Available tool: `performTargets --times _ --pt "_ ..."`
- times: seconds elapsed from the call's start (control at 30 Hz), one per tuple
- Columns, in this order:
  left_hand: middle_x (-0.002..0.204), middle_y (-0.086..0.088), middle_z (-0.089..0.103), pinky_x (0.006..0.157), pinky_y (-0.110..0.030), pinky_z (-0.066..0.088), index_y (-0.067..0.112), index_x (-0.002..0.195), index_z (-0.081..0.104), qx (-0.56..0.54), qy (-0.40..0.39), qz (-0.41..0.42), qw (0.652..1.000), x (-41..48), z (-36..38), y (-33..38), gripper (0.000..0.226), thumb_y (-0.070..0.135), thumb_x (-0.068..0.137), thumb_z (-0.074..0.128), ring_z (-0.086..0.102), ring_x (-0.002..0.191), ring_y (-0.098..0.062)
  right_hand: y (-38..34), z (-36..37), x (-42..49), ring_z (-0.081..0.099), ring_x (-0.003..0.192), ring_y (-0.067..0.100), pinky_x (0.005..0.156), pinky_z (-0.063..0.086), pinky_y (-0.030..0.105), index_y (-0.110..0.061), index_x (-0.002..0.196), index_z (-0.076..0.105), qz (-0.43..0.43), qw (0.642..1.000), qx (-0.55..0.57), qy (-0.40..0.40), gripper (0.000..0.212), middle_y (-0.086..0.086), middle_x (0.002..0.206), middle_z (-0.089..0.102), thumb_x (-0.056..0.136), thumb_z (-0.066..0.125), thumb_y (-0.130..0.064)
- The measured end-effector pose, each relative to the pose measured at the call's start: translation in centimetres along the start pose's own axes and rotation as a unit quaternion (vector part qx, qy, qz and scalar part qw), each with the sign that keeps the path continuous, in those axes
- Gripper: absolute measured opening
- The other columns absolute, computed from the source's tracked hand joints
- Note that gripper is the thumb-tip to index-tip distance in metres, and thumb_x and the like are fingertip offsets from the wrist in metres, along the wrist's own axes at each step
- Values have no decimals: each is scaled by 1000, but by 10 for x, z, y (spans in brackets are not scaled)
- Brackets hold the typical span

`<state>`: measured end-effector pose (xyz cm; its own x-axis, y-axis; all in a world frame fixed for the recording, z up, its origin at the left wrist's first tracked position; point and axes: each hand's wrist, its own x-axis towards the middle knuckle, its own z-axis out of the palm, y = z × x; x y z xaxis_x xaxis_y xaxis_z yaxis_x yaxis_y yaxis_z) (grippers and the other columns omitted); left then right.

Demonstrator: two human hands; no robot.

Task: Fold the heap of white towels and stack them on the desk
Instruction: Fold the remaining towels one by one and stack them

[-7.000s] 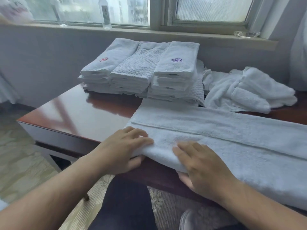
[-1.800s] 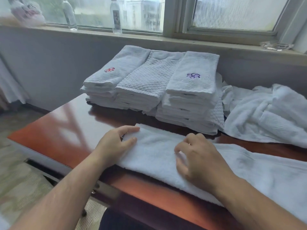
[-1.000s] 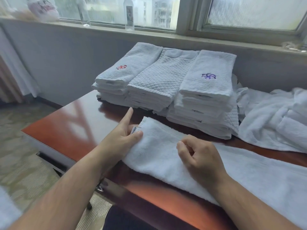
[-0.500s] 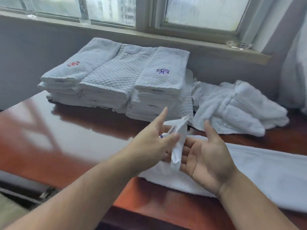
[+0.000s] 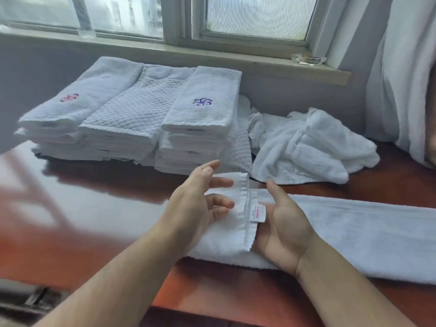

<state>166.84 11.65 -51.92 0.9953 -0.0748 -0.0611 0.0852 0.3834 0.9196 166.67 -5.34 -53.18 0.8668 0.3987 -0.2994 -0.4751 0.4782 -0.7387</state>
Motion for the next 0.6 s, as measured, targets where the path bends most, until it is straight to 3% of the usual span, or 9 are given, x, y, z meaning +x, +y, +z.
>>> performTargets --times 0.1,0.2,0.33,0.47,0.6 --pt "93 0 71 64 -23 49 27 117 67 65 66 77 993 -2 -10 3 30 33 94 48 62 71 -12 2 7 3 65 118 38 100 50 51 1 134 60 -11 999 -24 37 68 25 128 65 103 37 -55" --pt "99 8 73 81 -21 45 36 112 68 179 116 149 966 0 -33 8 38 27 81 48 63 87 -2 5 10 5 68 113 35 98 52 51 -5 127 67 -29 994 -77 69 48 19 122 70 101 52 -42" --pt "122 13 66 83 -5 41 39 127 62 262 109 106 953 3 -59 1 36 20 99 48 58 107 11 10 13 10 71 106 27 104 50 50 -6 116 70 -36 967 -210 139 35 10 107 77 89 74 -27" --pt "139 9 58 108 -26 39 39 137 53 270 84 60 957 1 -67 -14 39 19 105 44 54 124 -2 9 22 13 71 99 43 96 50 65 -6 103 73 -28 923 -339 177 25 17 99 76 82 74 -21" --pt "139 13 58 115 -36 37 48 132 53 243 51 68 966 0 -62 -10 44 44 88 48 55 127 -2 -7 9 8 74 96 34 91 58 55 0 113 70 -42 944 -287 157 20 16 103 76 96 63 -8"
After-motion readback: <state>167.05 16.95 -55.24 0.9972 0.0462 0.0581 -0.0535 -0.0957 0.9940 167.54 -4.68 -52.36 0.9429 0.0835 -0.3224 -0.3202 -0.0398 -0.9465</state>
